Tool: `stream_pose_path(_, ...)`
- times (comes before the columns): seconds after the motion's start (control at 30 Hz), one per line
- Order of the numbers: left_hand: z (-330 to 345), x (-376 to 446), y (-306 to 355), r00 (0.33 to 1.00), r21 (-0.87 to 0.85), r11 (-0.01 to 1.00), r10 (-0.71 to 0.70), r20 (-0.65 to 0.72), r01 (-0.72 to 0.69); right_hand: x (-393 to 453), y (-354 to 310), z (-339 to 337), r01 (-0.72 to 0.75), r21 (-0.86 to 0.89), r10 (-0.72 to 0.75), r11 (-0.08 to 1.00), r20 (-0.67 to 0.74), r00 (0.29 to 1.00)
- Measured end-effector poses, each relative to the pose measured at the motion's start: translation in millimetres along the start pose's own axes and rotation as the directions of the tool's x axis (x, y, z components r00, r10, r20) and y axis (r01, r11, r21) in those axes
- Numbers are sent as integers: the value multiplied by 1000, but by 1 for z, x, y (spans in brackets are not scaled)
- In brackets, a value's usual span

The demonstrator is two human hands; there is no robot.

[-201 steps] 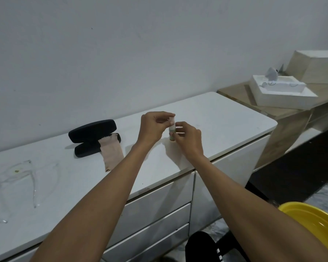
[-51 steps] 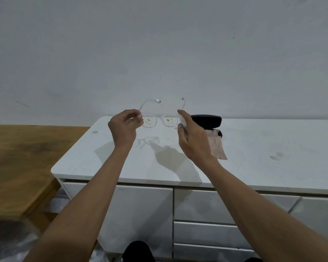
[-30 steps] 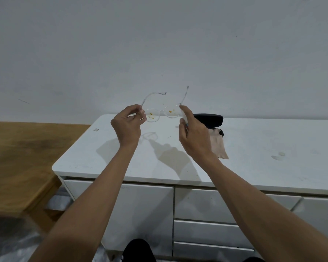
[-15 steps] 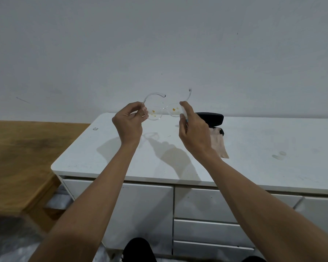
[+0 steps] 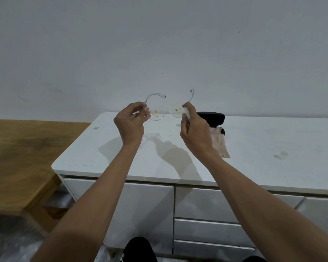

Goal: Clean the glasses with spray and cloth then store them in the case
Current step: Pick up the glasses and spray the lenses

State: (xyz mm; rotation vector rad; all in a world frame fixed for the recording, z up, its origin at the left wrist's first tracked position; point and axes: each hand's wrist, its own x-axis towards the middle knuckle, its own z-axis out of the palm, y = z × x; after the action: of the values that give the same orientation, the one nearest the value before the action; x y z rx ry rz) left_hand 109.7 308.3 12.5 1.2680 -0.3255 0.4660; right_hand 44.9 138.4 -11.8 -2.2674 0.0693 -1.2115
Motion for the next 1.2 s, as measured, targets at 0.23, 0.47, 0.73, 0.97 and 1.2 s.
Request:
stream_pose_path(0.23,0,-1,1,1000,12,1000,-9,-13,9,-3,-6,-2,0,15,1,1000,-24,1000)
stream_pose_path(0.47,-1,-1,1,999,59,998,31,-24,-30,0,-32,6,126,53,-127,991,16,992)
stream_pose_path(0.73,-4,-3,0,999,80,997,19,-40,-16,-4,-45,25,151,33,-153,988,46,987)
stream_pose_path(0.97,-5,-4,2,999,57,998,-4,-50,7,-6,-45,29,143,19,-143,990,47,989)
stream_pose_path(1.2,-4,-7,3,999,36,999,-9,-38,10,-6,-45,30,92,39,-92,995,20,996)
